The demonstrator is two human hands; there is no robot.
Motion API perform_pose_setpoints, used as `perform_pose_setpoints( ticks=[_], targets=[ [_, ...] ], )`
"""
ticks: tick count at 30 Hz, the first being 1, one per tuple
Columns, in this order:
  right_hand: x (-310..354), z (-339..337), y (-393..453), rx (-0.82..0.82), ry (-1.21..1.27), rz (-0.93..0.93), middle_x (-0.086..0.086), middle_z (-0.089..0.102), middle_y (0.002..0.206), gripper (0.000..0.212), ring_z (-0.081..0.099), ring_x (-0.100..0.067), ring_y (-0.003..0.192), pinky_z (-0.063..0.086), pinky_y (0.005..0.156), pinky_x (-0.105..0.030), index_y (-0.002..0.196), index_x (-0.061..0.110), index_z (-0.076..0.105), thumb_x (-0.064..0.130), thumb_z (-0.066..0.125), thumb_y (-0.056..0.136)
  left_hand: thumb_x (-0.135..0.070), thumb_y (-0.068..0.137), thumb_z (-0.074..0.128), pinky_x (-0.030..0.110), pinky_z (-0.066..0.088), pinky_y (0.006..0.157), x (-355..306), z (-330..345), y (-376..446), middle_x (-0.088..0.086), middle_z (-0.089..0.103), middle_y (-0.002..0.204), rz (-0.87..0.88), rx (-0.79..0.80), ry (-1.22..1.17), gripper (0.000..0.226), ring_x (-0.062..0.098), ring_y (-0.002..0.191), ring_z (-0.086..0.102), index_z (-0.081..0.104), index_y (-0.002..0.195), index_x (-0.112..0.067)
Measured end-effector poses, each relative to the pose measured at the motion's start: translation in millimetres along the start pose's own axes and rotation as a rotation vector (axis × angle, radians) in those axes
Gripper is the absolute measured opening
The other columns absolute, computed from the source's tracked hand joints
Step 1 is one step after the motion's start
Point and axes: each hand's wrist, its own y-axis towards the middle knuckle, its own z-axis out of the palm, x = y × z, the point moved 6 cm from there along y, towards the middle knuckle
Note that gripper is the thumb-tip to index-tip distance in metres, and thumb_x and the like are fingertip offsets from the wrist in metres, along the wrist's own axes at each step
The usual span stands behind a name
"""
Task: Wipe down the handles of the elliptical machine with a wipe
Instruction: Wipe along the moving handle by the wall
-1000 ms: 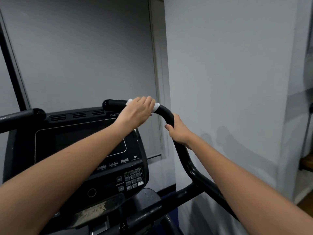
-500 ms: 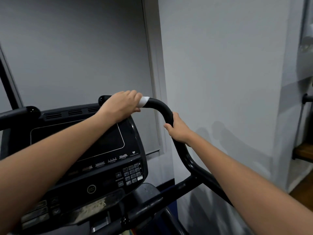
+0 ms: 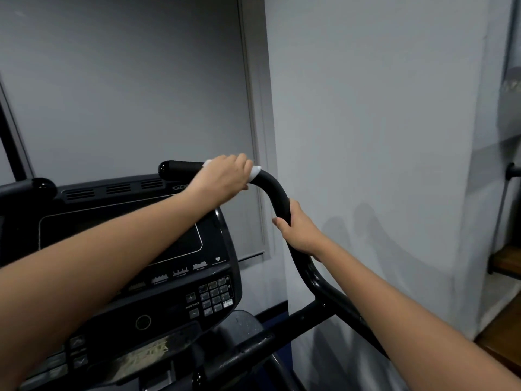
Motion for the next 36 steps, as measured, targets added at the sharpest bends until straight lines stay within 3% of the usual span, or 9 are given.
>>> perform_pose_setpoints(
  ticks=[5, 8, 12, 16, 21, 24, 28, 31, 36],
  targets=[
    [-21.0, 4.1, -22.3, 0.017, -0.050, 0.057, 0.001, 0.054, 0.094, 0.024, 0.054, -0.014, 0.080, 0.039, 0.060, -0.019, 0.118, 0.013, 0.039, 0.027, 0.051, 0.102, -0.033, 0.101, 0.049, 0.031, 0.045, 0.072, -26.2, -0.9, 23.7, 0.004, 0.055, 0.103, 0.091, -0.029, 0.029, 0.023, 0.020, 0.085, 0.058, 0.048, 0.109, -0.012],
    [-40.4, 8.9, -40.9, 0.071, -0.086, 0.118, 0.002, 0.054, 0.093, 0.027, 0.054, -0.012, 0.079, 0.040, 0.062, -0.022, 0.119, 0.013, 0.038, 0.029, 0.051, 0.102, -0.037, 0.103, 0.044, 0.032, 0.046, 0.074, -29.6, -2.2, 25.0, 0.004, 0.054, 0.105, 0.138, -0.046, 0.015, 0.028, 0.021, 0.087, 0.058, 0.049, 0.112, -0.011],
    [-57.7, 11.8, -58.1, 0.139, -0.171, 0.179, 0.005, 0.051, 0.082, 0.026, 0.049, -0.005, 0.068, 0.036, 0.058, -0.020, 0.118, 0.012, 0.037, 0.028, 0.050, 0.102, -0.026, 0.102, 0.040, 0.032, 0.045, 0.074, -43.7, 0.2, 30.9, 0.004, 0.056, 0.107, 0.271, -0.107, 0.074, 0.020, 0.022, 0.088, 0.058, 0.048, 0.112, -0.011],
    [-64.0, 12.7, -66.4, 0.180, -0.222, 0.230, 0.014, 0.044, 0.074, 0.018, 0.044, 0.000, 0.061, 0.031, 0.051, -0.017, 0.116, 0.011, 0.036, 0.020, 0.045, 0.104, -0.062, 0.098, 0.033, 0.032, 0.044, 0.076, -55.3, 4.3, 35.9, 0.003, 0.057, 0.105, 0.445, -0.156, 0.086, 0.056, 0.022, 0.091, 0.057, 0.050, 0.110, -0.010],
    [-63.6, 13.5, -67.5, 0.130, -0.256, 0.232, 0.000, 0.047, 0.077, 0.020, 0.046, -0.012, 0.063, 0.031, 0.053, -0.025, 0.106, 0.013, 0.035, 0.028, 0.048, 0.103, -0.060, 0.101, 0.013, 0.034, 0.044, 0.080, -68.3, -1.6, 30.2, 0.002, 0.058, 0.095, 0.446, -0.241, -0.075, 0.062, 0.024, 0.083, 0.054, 0.055, 0.095, -0.014],
    [-62.3, 12.2, -69.1, 0.118, -0.280, 0.242, 0.000, 0.049, 0.079, 0.022, 0.050, -0.020, 0.070, 0.033, 0.060, -0.033, 0.105, 0.014, 0.035, 0.032, 0.048, 0.102, -0.054, 0.104, 0.015, 0.035, 0.042, 0.085, -91.6, -3.8, 29.5, 0.001, 0.059, 0.090, 0.464, -0.241, -0.162, 0.056, 0.024, 0.082, 0.054, 0.055, 0.089, -0.017],
    [-67.1, 11.3, -72.7, 0.162, -0.366, 0.322, -0.013, 0.061, 0.108, 0.037, 0.058, -0.032, 0.099, 0.037, 0.075, -0.033, 0.120, 0.008, 0.042, 0.041, 0.044, 0.103, -0.047, 0.106, 0.016, 0.034, 0.040, 0.086, -120.6, -1.9, 24.2, -0.002, 0.060, 0.081, 0.485, -0.209, -0.233, 0.056, 0.022, 0.078, 0.053, 0.058, 0.081, -0.019],
    [-73.3, 11.1, -81.9, 0.214, -0.491, 0.384, -0.017, 0.059, 0.125, 0.045, 0.058, -0.034, 0.114, 0.040, 0.083, -0.035, 0.126, 0.005, 0.043, 0.044, 0.043, 0.102, -0.043, 0.106, 0.018, 0.034, 0.039, 0.081, -140.5, -1.9, 19.0, -0.002, 0.061, 0.074, 0.475, -0.190, -0.256, 0.056, 0.023, 0.072, 0.053, 0.059, 0.075, -0.020],
    [-68.2, 4.2, -105.2, 0.193, -0.694, 0.411, -0.009, 0.063, 0.118, 0.039, 0.062, -0.028, 0.102, 0.039, 0.073, -0.032, 0.121, 0.009, 0.048, 0.042, 0.043, 0.102, -0.032, 0.102, 0.028, 0.036, 0.040, 0.072, -178.8, -0.4, -0.8, 0.000, 0.060, 0.068, 0.517, -0.175, -0.239, 0.046, 0.024, 0.063, 0.047, 0.057, 0.069, -0.018]
  ],
)
